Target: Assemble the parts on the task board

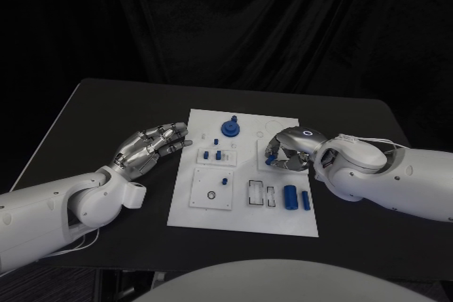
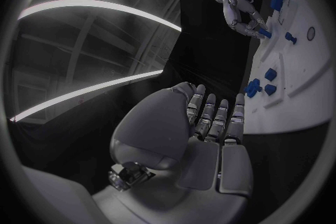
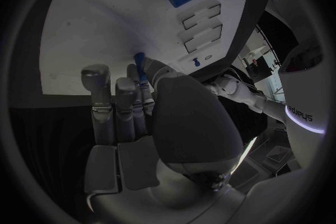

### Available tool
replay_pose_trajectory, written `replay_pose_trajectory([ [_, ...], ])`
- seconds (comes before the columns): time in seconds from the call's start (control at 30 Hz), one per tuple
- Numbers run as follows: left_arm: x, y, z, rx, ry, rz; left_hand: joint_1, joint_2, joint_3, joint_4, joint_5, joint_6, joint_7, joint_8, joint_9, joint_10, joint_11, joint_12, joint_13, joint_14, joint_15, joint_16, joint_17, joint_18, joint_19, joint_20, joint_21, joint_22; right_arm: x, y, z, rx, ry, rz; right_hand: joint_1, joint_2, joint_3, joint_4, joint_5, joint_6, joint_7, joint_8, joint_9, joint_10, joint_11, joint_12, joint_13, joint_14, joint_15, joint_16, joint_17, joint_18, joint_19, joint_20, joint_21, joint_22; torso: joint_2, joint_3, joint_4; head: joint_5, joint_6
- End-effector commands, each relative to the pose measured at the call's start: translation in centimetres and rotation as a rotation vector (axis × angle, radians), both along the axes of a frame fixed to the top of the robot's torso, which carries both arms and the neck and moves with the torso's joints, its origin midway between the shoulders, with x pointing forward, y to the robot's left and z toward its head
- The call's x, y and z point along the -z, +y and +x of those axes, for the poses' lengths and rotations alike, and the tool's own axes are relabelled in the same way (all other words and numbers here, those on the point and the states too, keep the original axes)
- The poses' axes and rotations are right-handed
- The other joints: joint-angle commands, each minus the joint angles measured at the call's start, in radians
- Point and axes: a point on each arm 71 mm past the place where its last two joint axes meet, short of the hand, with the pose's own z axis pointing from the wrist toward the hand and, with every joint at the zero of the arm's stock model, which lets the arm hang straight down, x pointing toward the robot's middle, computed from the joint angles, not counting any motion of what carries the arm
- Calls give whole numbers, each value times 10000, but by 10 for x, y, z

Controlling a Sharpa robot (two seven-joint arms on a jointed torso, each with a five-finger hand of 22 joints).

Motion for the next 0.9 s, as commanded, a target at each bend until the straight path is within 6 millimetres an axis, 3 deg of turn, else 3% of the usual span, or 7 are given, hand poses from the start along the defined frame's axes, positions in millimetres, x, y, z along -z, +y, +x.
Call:
replay_pose_trajectory([
  [0.03, 0, -1, -1, 89, 3, -183, -108, -15, 33, 22, -35, 30, 28, 49, -11, 7, 60, 37, 12, -3, 42, 36, 11, 8, 48, 4, 17, -16, -4, 2, -2, -79, -437, 458, 38, 82, -7, -58, 27, 173, -37, 121, 168, 149, -29, -86, -25, 44, -60, 2, 36, -208, 17, -69, 112, 967, 3, -1, 0, 12, 0],
  [0.33, 1, -1, -2, 86, 43, -162, -122, -15, 38, 31, -48, 32, 33, 55, -12, 15, 75, 47, 12, 2, 43, 46, 12, 6, 49, 5, 16, -19, -14, 3, -8, -92, -765, 960, -98, 84, -122, -28, -61, 385, -156, 303, 476, 414, -112, -332, -91, 163, -125, 32, 80, -234, 104, -130, 284, 995, 3, 2, 0, 55, 0],
  [0.63, 1, 0, -2, 75, 86, -110, -138, -24, 37, 39, -64, 35, 41, 60, -12, 26, 85, 61, 14, 9, 46, 59, 14, 5, 50, 6, 15, -25, -36, 5, -10, -114, -954, 1065, -185, 75, -194, 24, -225, 439, -212, 383, 674, 535, -135, -508, -136, 182, -144, -8, 53, -233, 105, -152, 254, 984, 1, 2, 0, 97, 0],
  [0.9, 2, -1, -1, 81, 97, -98, -141, -26, 38, 41, -67, 36, 42, 62, -12, 31, 87, 71, 15, 13, 47, 64, 15, 5, 59, 6, 17, -14, -46, 37, -27, -1234, -833, 1113, -198, 67, -209, 30, -242, 416, -222, 384, 728, 543, -139, -579, -154, 283, -151, 149, 233, -272, 182, -158, 493, 1038, -8, -11, 17, 141, 0],
])
